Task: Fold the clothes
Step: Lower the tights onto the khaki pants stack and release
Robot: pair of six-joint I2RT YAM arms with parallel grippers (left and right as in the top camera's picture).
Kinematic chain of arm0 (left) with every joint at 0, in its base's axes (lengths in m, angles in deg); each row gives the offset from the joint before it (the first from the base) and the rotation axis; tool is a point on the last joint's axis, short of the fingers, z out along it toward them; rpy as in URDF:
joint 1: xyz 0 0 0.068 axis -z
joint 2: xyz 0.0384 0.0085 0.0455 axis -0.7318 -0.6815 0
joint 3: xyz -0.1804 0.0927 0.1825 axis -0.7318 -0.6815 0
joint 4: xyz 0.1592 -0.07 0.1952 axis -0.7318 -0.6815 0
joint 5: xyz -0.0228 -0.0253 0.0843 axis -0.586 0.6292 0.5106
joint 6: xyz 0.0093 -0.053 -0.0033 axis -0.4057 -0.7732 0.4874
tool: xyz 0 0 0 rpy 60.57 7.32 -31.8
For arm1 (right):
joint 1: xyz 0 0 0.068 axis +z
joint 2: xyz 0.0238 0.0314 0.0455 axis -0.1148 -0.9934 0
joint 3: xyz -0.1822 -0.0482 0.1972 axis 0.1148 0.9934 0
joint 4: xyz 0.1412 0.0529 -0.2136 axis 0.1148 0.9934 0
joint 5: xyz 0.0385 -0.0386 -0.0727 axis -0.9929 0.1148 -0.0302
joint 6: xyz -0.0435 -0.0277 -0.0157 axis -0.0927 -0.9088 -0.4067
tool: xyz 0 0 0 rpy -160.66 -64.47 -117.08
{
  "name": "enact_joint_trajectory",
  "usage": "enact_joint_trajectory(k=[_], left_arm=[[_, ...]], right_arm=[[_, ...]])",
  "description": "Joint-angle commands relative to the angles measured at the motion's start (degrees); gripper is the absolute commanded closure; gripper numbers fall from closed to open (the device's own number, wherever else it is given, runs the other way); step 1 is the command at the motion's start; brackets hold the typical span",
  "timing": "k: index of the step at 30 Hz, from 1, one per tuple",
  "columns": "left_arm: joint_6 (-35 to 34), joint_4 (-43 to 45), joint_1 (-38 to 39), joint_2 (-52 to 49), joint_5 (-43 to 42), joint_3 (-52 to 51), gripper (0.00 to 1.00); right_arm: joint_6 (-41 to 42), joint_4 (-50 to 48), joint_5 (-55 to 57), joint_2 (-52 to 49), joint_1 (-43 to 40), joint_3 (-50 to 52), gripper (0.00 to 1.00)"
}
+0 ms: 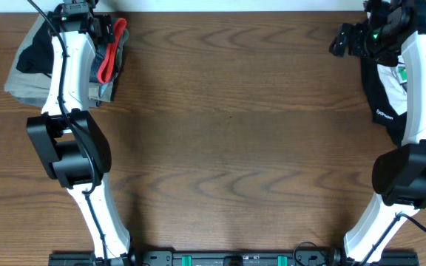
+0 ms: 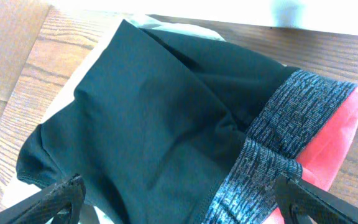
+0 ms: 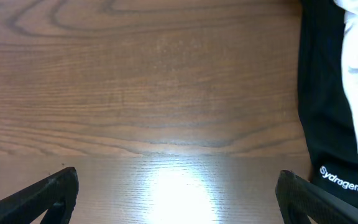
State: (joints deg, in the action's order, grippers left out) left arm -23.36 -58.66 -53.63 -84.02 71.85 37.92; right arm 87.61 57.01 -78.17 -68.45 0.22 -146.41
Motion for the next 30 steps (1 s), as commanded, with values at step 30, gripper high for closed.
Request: enact_joint_trajectory(k=[30], left_arm=[[3.15, 19.93, -8.11, -26.16, -30.95, -0.24, 0.02]], right_arm=[[-0.94, -1.05, 0.37, -0.55, 0.81, 0.35, 0.01]])
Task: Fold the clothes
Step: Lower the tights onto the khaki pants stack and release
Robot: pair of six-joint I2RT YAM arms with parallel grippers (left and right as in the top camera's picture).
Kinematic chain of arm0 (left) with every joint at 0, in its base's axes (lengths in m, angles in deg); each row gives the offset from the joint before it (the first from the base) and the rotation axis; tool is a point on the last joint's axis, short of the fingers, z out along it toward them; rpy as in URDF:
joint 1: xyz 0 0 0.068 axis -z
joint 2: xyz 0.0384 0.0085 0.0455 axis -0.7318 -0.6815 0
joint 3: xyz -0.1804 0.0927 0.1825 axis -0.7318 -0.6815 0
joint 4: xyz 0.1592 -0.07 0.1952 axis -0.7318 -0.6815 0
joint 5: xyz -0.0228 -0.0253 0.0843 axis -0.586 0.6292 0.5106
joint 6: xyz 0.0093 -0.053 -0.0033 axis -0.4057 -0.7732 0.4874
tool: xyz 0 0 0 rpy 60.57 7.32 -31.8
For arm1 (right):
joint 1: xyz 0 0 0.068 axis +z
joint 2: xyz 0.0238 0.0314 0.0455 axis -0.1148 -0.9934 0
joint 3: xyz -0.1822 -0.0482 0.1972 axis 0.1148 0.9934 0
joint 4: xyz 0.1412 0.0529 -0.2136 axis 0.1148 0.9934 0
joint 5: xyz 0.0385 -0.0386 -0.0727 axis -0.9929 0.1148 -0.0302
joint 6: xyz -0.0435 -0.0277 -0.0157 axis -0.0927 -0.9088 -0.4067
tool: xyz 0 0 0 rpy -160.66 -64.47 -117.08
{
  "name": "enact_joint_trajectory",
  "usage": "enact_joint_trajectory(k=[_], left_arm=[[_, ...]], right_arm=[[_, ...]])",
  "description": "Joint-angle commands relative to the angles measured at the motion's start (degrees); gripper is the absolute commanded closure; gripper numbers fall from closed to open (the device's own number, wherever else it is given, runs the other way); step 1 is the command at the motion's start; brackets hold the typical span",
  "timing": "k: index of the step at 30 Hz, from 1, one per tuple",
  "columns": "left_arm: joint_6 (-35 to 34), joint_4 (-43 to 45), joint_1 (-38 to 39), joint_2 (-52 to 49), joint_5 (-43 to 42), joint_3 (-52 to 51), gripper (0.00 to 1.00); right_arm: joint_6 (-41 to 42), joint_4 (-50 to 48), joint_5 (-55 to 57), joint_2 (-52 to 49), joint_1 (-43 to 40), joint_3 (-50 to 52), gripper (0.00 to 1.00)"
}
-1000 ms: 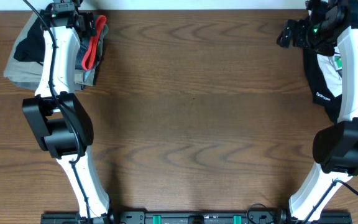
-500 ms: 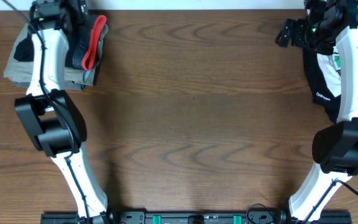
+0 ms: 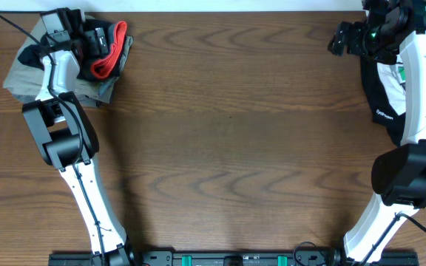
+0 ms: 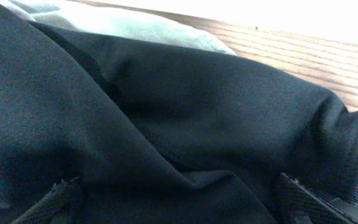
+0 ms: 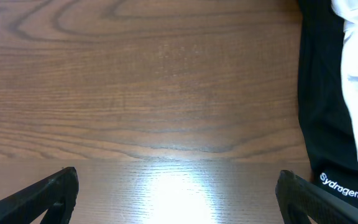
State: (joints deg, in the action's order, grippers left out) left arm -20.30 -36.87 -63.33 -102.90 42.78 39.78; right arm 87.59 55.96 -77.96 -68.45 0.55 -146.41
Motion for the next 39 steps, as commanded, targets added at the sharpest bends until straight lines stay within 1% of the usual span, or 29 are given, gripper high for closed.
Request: enact_joint_trajectory(k=[1, 6, 11, 16, 19, 24, 25, 28, 29, 34, 35, 36, 37, 39], left_arm=[[0.09, -1.84, 1.6, -7.28, -1.88, -2.1, 0.02], [0.13, -1.64, 1.11, -4.33, -1.84, -2.08, 0.02], [0.11, -5.01, 0.44, 3.13, -1.49, -2.08, 0.02], [0.13, -8.46, -0.83, 10.25, 1.97, -2.08, 0.02], [0.07, -9.99, -2.25, 12.07, 3.39, -2.08, 0.02], [-4.09, -12.98, -6.12, 11.78, 4.85, -2.1, 0.02], [-5.6, -13.57, -7.08, 11.61, 4.83, -2.1, 0.0], [-8.5, -14.38, -9.62, 10.84, 4.79, -2.1, 0.1], [-8.5, -14.36, -10.29, 10.32, 4.79, -2.1, 0.15], [-8.0, -14.4, -12.07, 7.56, 4.83, -2.1, 0.36], [-8.04, -14.67, -12.35, 6.99, 4.81, -2.1, 0.45], [-8.04, -15.02, -12.5, 6.23, 4.81, -2.1, 0.51], [-8.04, -15.39, -12.7, 5.44, 4.83, -2.1, 0.55], [-8.07, -16.22, -13.0, 4.37, 4.83, -2.1, 0.56]], right_arm=[[-0.92, -0.02, 0.15, -0.55, 0.48, 0.35, 0.01], [-0.92, -0.04, 0.15, -0.55, 0.48, 0.35, 0.01], [-0.92, 0.04, 0.15, -0.55, 0.48, 0.35, 0.01], [-0.92, 0.02, 0.15, -0.55, 0.5, 0.35, 0.01], [-0.92, 0.02, 0.13, -0.55, 0.5, 0.35, 0.01], [-0.92, 0.02, 0.11, -0.55, 0.5, 0.35, 0.01], [-0.9, 0.02, 0.11, -0.55, 0.5, 0.35, 0.01], [-0.44, 0.0, -0.15, -0.55, 0.5, 0.35, 0.01], [-0.44, -0.02, -0.59, -0.55, 0.5, 0.35, 0.01], [-0.13, -0.68, -1.75, -0.55, 1.09, 0.35, 0.01], [-0.02, -0.92, -1.77, -0.55, 1.29, 0.35, 0.01], [-0.02, -1.09, -1.77, -0.55, 1.55, 0.35, 0.01], [-0.02, -1.25, -1.77, -0.55, 1.81, 0.35, 0.01], [-0.04, -1.4, -1.75, -0.55, 2.23, 0.35, 0.01]])
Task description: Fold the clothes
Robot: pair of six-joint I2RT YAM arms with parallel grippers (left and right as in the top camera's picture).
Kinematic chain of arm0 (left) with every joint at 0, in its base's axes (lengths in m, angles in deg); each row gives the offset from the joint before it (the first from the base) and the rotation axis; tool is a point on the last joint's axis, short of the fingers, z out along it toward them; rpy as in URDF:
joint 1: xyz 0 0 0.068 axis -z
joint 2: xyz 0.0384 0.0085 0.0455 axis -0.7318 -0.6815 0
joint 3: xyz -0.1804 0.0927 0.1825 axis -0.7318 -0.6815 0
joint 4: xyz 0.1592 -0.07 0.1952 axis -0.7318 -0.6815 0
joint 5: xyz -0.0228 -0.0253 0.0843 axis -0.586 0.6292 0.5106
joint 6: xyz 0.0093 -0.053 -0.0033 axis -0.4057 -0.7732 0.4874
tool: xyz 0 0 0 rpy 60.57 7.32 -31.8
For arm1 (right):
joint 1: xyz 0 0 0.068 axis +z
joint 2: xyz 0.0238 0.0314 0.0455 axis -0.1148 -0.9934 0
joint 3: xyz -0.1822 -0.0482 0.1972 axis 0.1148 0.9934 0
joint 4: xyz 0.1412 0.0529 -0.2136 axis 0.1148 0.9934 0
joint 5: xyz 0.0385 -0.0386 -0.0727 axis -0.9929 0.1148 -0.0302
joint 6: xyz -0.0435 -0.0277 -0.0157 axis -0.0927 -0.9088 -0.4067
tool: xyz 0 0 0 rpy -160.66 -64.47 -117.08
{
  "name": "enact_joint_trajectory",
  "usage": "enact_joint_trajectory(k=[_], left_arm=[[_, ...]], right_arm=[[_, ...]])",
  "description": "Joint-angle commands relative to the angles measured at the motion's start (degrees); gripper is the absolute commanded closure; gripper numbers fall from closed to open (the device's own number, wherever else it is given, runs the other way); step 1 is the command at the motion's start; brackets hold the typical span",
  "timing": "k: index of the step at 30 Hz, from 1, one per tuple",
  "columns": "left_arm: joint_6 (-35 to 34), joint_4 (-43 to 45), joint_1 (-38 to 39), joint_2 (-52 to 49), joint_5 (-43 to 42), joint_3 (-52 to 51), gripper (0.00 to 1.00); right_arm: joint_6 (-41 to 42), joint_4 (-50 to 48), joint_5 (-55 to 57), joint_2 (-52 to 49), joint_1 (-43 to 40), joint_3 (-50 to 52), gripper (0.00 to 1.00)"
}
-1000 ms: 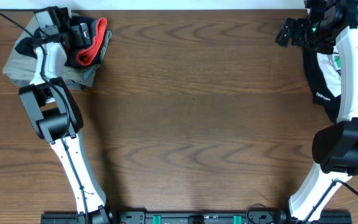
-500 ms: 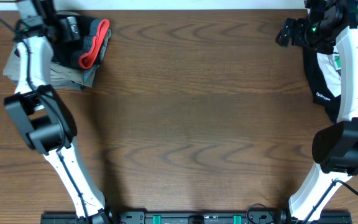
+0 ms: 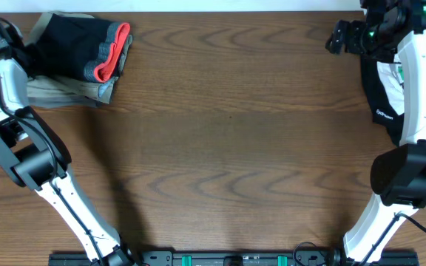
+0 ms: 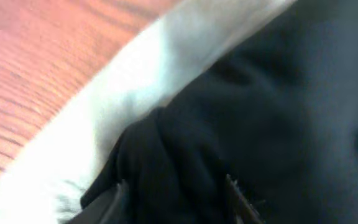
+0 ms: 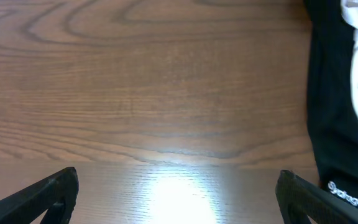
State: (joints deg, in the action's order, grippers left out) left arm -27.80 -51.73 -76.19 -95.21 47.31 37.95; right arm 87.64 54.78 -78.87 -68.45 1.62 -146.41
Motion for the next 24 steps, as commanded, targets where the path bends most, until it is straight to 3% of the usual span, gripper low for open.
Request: enact_joint_trajectory(k=[1, 10, 18, 21, 24], left_arm=[[-0.55, -1.75, -0.35, -3.87, 0.31, -0.26, 0.56], [-1.44, -5.2, -2.4, -1.27, 0.22, -0.24, 0.56], [-1.44, -9.49, -2.67, 8.83, -0.2, -0.24, 0.55], [-1.44, -10.25, -2.6, 13.62, -0.2, -0.24, 0.38], [-1.44, -10.75, -2.58, 17.94, -0.22, -0.24, 0.3]], right_arm=[[-0.09, -0.28, -0.81, -0.55, 1.31, 0.35, 0.01], [-0.13, -0.72, -0.63, -0.55, 1.57, 0.35, 0.01], [-0.11, -0.94, -0.68, -0.55, 1.62, 0.35, 0.01], [-0.11, -1.01, -0.66, -0.55, 1.62, 0.35, 0.01], [-0.17, -1.36, -0.66, -0.55, 1.62, 0.35, 0.01]])
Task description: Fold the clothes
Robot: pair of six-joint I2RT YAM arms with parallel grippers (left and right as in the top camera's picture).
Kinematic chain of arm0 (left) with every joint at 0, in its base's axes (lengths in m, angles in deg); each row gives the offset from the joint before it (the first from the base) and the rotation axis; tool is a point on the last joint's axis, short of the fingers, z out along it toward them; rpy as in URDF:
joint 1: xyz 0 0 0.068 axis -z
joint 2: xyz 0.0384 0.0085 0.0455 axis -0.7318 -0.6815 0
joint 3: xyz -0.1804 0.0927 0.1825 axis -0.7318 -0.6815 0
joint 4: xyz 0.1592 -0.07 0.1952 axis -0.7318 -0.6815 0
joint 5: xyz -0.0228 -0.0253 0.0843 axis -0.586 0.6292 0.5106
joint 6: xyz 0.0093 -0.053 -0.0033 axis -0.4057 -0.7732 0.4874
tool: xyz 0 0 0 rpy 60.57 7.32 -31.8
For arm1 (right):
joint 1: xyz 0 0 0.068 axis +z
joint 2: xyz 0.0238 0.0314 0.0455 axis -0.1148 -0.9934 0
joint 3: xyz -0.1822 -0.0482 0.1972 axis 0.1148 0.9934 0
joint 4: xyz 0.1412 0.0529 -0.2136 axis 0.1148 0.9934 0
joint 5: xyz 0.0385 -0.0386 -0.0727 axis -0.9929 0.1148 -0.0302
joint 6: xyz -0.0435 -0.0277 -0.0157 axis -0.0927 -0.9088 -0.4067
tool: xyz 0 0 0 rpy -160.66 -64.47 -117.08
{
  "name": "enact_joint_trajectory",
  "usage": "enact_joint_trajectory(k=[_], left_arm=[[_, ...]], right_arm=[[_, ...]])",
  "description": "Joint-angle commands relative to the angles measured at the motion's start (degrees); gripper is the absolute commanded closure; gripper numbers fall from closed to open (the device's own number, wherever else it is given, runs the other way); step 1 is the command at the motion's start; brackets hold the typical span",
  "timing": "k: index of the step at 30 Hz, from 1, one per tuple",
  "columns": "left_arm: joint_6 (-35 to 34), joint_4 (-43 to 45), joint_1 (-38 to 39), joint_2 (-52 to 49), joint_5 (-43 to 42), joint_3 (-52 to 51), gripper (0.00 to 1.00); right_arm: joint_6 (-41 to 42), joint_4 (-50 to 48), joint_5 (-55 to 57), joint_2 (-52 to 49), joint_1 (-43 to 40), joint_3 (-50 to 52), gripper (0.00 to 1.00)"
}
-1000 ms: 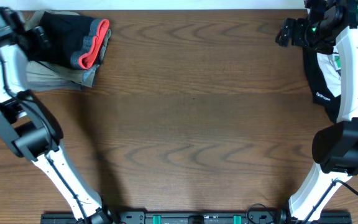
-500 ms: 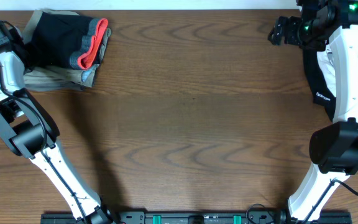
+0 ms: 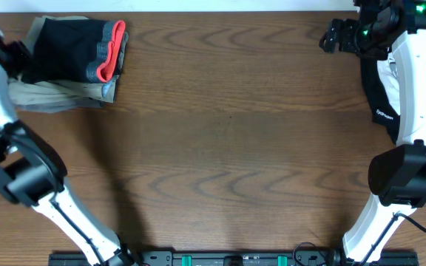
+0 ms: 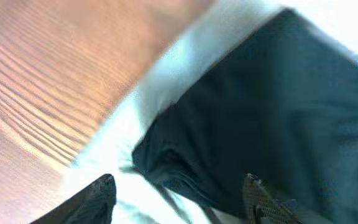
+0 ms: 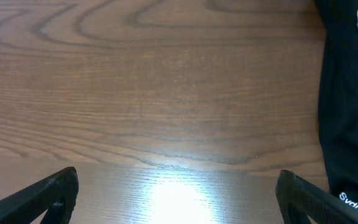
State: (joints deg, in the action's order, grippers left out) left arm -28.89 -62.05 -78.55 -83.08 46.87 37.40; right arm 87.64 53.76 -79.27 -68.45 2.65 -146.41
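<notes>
A folded stack lies at the table's far left corner: black shorts with a red waistband [image 3: 72, 46] on top of a pale grey garment [image 3: 58, 94]. My left gripper [image 3: 15, 58] is at the stack's left edge. In the left wrist view this gripper [image 4: 179, 200] is open, its fingertips [image 4: 99, 198] spread over the black cloth [image 4: 260, 112] and the pale cloth [image 4: 123, 155]. My right gripper [image 3: 333, 37] is at the far right. In its own view it [image 5: 178, 194] stands open over bare wood. A black-and-white garment [image 3: 387, 89] lies under the right arm.
The wooden table [image 3: 220, 140] stretches between the two piles. The black garment's printed hem [image 5: 347, 124] shows at the right edge of the right wrist view. Both arms' bases stand at the near edge of the table.
My left gripper's fingers stand wider apart and sit farther back from the black cloth's left edge. The right gripper has shifted slightly left, still open over bare wood.
My left gripper was open above the black shorts on the stack. It then sat low against the black cloth, then at the stack's left edge with fingers narrower on the fabric. Now it is wider and backed off. The right gripper stayed open throughout.
</notes>
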Motion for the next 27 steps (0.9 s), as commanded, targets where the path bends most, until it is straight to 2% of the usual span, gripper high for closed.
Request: enact_joint_trajectory(k=[1, 5, 6, 10, 17, 22, 27], left_arm=[[-0.37, -0.81, -0.17, 7.23, 0.02, 0.31, 0.27], [-0.39, -3.17, 0.2, 11.87, -5.6, 0.31, 0.04], [-0.39, -4.07, 0.46, 12.87, -7.98, 0.31, 0.02], [-0.72, -7.69, 2.4, 15.54, -15.89, 0.31, 0.02], [-6.75, -12.55, 8.59, 15.93, -23.56, 0.28, 0.02], [-5.99, -12.76, 16.37, 15.93, -23.98, 0.28, 0.02], [0.33, -12.5, 24.26, 15.93, -20.28, 0.28, 0.02]], right_arm=[[-0.72, -0.46, -0.28, -0.55, 0.59, 0.35, 0.01], [-1.84, -2.05, -0.48, -0.22, 0.59, 0.24, 0.01], [-2.34, -2.47, -0.5, -0.02, 0.61, 0.15, 0.01], [-3.58, -2.73, -0.5, 2.89, 0.66, -1.18, 0.01], [-6.14, -1.25, 1.7, 13.6, 0.63, -1.42, 0.01], [-6.12, 1.51, 5.4, 20.02, 0.59, -1.42, 0.01], [-6.12, 3.8, 5.35, 23.54, 0.59, -1.42, 0.01]])
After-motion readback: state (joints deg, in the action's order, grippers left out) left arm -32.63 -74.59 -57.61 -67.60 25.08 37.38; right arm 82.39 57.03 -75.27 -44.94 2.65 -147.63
